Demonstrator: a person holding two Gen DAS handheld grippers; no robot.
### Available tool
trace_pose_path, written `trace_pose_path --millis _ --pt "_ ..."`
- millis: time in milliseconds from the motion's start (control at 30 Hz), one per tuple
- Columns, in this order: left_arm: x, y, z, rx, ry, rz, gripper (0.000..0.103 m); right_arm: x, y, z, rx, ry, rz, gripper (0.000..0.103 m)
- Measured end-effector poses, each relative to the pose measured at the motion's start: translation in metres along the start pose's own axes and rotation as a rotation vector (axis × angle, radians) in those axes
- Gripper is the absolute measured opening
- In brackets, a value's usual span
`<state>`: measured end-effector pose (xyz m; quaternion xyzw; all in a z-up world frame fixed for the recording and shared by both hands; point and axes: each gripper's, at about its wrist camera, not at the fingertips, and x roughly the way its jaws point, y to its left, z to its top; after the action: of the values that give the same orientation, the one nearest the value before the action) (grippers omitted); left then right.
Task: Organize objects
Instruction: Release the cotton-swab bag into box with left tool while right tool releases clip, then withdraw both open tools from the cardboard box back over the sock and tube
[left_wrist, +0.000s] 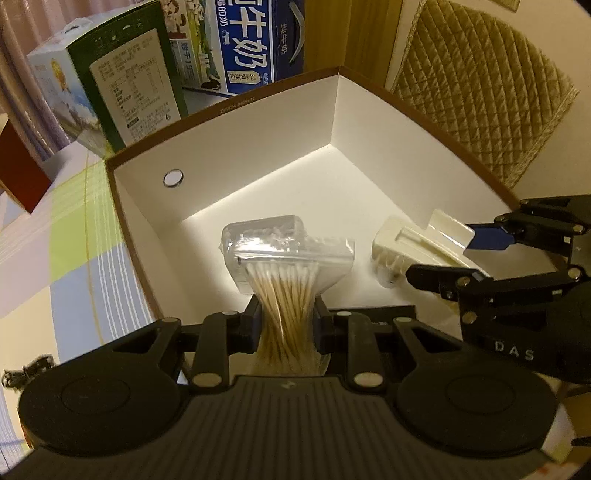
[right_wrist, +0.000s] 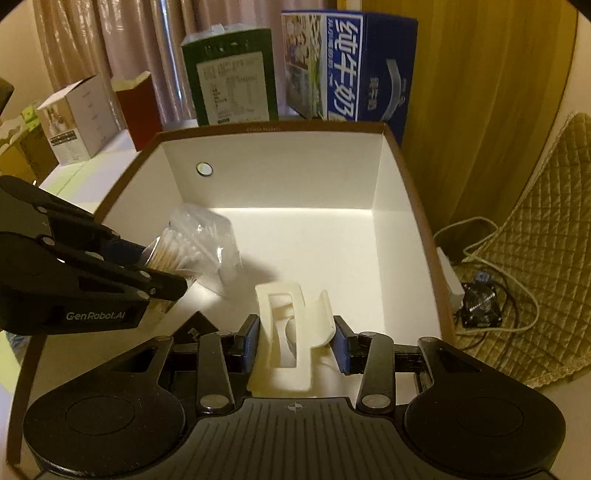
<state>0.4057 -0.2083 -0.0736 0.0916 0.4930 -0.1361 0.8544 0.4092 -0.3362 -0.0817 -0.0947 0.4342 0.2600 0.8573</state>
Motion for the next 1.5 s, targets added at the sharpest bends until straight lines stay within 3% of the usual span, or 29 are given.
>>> trace_pose_path --millis 400,533,633,1300,1367,1433,1500 --pt "0.039 0.010 0.024 -0.003 0.051 0.009 0.024 0.023 -0.008 0.020 0.014 0.045 -0.024 0.041" --pt "0.040 0.010 0.024 0.002 0.040 -0.010 0.039 0.023 -0.007 0.020 0.006 0.045 -0.016 0.047" --pt "0.040 0.007 0.024 0.009 0.035 -0.008 0.044 0.022 -0.005 0.020 0.004 0.040 -0.018 0.048" --pt "0.022 -0.001 0.021 0.035 0.006 -0.003 0.053 -0.010 0.001 0.009 0.051 -0.013 -0.003 0.053" --pt "0.017 -0.002 0.020 0.037 -0.001 0.006 0.058 -0.016 0.002 0.006 0.059 -0.027 -0.006 0.059" --pt "0.012 -0.001 0.018 0.031 -0.010 0.014 0.067 -0.024 0.004 0.004 0.067 -0.049 -0.025 0.078" --pt "0.007 -0.001 0.015 0.027 -0.018 0.008 0.067 -0.032 0.004 0.001 0.081 -0.067 -0.015 0.081"
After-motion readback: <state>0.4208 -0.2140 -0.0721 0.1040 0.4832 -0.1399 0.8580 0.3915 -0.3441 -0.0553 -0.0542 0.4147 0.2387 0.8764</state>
